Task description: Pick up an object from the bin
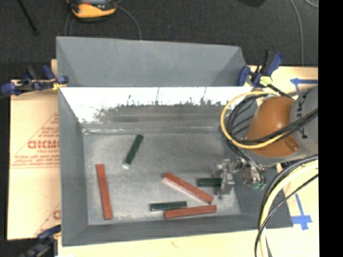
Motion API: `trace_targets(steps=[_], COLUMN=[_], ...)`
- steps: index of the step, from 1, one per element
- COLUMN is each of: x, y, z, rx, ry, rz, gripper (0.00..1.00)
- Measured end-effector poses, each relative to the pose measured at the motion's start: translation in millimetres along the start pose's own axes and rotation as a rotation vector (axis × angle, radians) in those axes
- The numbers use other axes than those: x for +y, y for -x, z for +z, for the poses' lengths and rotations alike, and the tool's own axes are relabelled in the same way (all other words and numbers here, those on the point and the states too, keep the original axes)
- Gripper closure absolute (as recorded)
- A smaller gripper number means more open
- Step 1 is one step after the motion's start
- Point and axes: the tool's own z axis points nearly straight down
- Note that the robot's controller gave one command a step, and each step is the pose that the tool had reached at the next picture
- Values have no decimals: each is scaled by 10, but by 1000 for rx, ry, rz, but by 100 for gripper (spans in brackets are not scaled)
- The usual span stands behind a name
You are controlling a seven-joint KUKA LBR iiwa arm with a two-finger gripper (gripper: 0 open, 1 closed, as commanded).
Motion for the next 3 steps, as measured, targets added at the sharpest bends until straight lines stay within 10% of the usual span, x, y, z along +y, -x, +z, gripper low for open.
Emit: trace_targets(steps=[2,3], x=[18,152], y=[61,159], z=[-514,-1387], rx=[-3,1], ry=[0,1], rz=[-35,-152], gripper=[100,100])
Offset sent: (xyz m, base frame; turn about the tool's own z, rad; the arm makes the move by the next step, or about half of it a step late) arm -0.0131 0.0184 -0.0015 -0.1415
